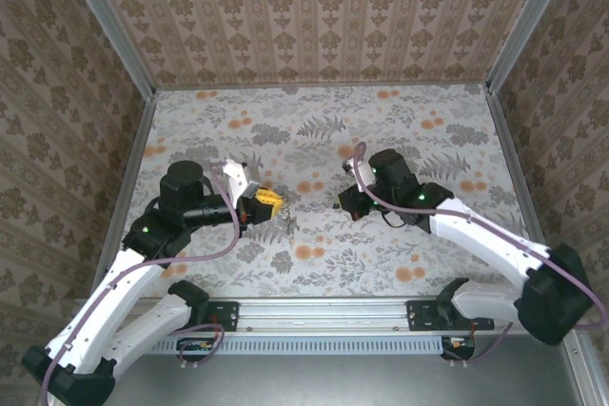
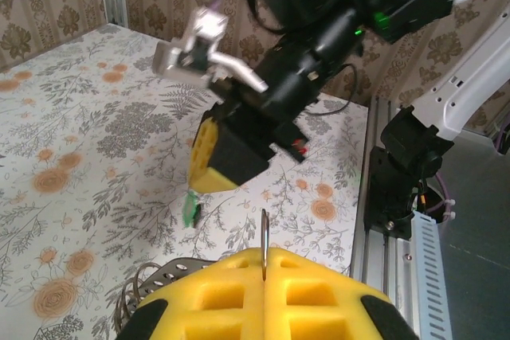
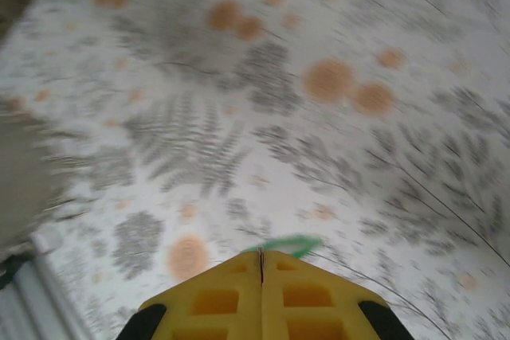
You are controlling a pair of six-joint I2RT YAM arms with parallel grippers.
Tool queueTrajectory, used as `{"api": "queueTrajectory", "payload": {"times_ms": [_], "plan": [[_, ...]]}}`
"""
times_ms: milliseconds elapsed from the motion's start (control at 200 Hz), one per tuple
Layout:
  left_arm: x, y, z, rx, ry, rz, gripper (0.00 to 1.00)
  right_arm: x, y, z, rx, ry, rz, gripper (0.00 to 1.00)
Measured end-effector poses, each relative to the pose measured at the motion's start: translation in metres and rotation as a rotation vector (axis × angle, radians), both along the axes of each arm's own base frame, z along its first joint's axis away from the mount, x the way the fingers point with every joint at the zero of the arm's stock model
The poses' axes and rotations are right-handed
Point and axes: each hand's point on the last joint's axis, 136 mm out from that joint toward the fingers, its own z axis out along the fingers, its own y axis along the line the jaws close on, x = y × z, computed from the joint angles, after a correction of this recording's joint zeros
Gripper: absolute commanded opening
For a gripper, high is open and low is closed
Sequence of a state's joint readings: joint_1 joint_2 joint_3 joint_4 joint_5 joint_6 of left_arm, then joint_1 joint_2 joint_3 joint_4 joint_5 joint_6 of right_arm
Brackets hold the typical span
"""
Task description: Put the keys on the keyring
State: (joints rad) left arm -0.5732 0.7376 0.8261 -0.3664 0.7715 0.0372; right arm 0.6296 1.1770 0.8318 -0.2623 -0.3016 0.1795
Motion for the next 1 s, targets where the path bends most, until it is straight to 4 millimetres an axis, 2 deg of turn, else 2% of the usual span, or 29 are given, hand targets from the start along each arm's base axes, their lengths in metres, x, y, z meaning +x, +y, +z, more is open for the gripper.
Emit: {"api": "queueTrajectory", "payload": {"times_ms": [145,250,345,515,680,1000], "plan": [[-0.002,0.001,0.005,0.009,-0.023,-0.012,0.0,-0.038,0.024,0.061,0.149,-0.172,0.205,0.0],[-0.005,0.0,0.016,0.0,-0.068,-0.036,0.0,-0.06,0.033,0.095,0.241,-0.251,0.33,0.0],[-0.009,-0.001,0.021,-0.009,-0.095,-0.065,0.0,-0.074,0.04,0.118,0.303,-0.29,0.426,0.0],[-0.015,-0.006,0.022,-0.009,-0.111,-0.118,0.0,-0.092,0.048,0.147,0.396,-0.324,0.535,0.0],[-0.021,-0.012,0.03,-0.014,-0.142,-0.168,0.0,-0.099,0.057,0.163,0.453,-0.329,0.588,0.0],[-0.026,-0.014,0.029,-0.01,-0.154,-0.201,0.0,-0.099,0.08,0.153,0.452,-0.269,0.629,0.0]]}}
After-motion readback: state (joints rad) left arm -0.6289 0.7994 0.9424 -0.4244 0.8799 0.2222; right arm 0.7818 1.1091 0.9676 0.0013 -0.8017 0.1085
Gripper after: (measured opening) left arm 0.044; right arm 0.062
